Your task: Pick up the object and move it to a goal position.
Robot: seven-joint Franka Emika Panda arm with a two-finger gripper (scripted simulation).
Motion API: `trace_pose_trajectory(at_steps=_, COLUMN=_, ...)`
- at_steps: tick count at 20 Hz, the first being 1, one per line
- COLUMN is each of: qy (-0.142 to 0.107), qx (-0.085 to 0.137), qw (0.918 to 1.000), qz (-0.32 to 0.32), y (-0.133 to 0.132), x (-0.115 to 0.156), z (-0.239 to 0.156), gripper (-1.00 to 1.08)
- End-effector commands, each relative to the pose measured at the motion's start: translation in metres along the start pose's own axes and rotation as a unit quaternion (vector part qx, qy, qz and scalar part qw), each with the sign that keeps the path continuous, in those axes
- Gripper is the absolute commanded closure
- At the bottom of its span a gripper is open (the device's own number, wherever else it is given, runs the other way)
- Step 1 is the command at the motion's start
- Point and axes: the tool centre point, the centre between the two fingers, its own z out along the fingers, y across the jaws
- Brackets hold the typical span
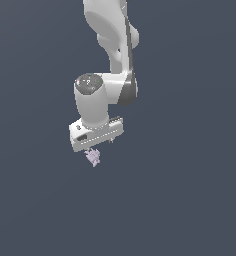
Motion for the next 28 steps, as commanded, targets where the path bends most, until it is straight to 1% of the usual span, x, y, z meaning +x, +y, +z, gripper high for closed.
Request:
trace_pose_trajectory(at_steps=1, qy=-0.002, qx=0.002, qw=0.9996, qz=-0.028, y=0.007, x=-0.004, z=0.009, gripper=-0.92)
trace_pose_trajectory(at_steps=7, qy=-0.005, qx=0.006, qw=0.9964, qz=-0.084, y=0.021, x=-0.012, z=0.029, gripper=-0.92)
trace_pose_trajectory(at_steps=14, qy=-0.007, qx=0.009, qw=0.9922, qz=-0.124, y=0.030, x=-0.019, z=0.043, gripper=-0.92)
trace_pose_trajectory(at_steps=19, qy=-0.007, qx=0.011, qw=0.9905, qz=-0.137, y=0.033, x=-0.021, z=0.047, gripper=-0.92)
trace_pose_trajectory(at_steps=24, qy=-0.007, qx=0.011, qw=0.9907, qz=-0.136, y=0.033, x=-0.022, z=0.048, gripper=-0.92)
trace_pose_trajectory(at_steps=28, qy=-0.007, qx=0.011, qw=0.9906, qz=-0.136, y=0.033, x=-0.022, z=0.061, gripper=-0.92)
